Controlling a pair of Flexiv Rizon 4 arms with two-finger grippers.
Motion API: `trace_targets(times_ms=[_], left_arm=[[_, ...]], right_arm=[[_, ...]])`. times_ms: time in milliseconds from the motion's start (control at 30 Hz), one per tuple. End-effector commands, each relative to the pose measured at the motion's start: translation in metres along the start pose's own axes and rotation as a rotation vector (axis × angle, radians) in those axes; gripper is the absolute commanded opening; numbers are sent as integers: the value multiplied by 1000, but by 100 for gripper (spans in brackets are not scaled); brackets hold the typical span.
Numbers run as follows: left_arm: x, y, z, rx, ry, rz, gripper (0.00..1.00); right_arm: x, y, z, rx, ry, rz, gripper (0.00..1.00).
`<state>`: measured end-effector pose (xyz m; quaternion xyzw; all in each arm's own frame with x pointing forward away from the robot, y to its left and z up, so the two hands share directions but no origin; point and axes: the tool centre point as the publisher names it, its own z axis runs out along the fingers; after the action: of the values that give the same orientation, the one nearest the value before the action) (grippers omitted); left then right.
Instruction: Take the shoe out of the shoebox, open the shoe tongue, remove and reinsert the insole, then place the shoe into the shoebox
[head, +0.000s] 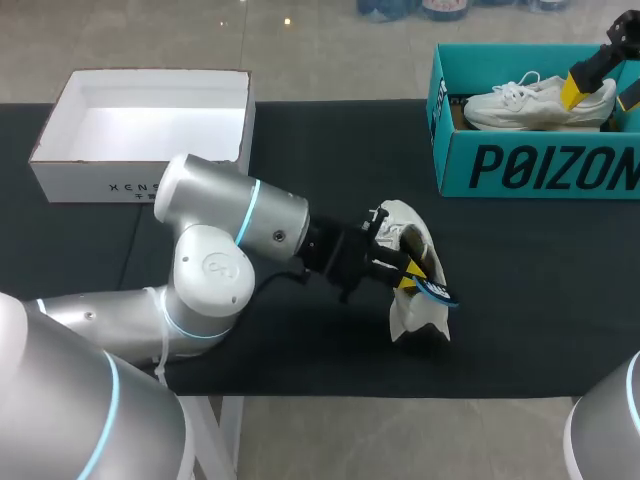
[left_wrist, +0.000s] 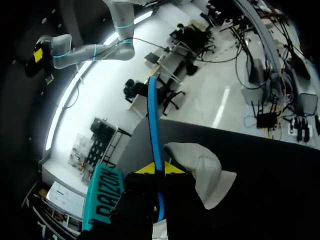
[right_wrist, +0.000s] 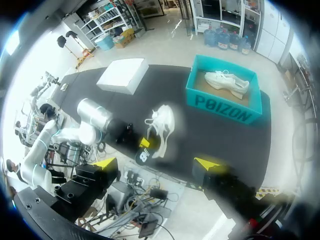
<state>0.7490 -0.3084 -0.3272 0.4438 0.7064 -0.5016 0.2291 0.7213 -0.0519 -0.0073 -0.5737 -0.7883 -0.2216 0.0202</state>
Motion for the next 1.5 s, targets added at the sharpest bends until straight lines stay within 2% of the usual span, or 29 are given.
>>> trace_targets(times_ms=[33,233,533,733,900,933,967,1000,1067,1100,1300,1333,1367,1467,1500], left_arm=[[-5,10,3,9,31,18,0],[-4,25,6,18,86,57,0],[-14,42,5,-11,139,139,0],[3,33,18,38,159,101,0],[10,23,14,36,161,79,0],[9,21,12,27,159,77,14],[8,20,10,22,158,78,45],[8,18,8,15,150,78,66],[8,16,3,3,142,75,92],[9,16,1,-7,133,72,96],[0,5,-9,-30,96,78,100],[-1,4,-10,-31,96,79,97],[-2,2,-11,-38,87,82,89],[-4,-1,-12,-41,78,83,81],[-4,-2,-12,-39,72,83,71]], right_arm=[[0,3,0,6,0,1,100],[0,3,0,6,0,1,100],[0,3,0,6,0,1,100],[0,3,0,6,0,1,100],[0,3,0,6,0,1,100],[0,3,0,6,0,1,100],[0,3,0,6,0,1,100],[0,3,0,6,0,1,100],[0,3,0,6,0,1,100],[0,3,0,6,0,1,100],[0,3,0,6,0,1,100],[0,3,0,6,0,1,100],[0,3,0,6,0,1,100],[0,3,0,6,0,1,100],[0,3,0,6,0,1,100]])
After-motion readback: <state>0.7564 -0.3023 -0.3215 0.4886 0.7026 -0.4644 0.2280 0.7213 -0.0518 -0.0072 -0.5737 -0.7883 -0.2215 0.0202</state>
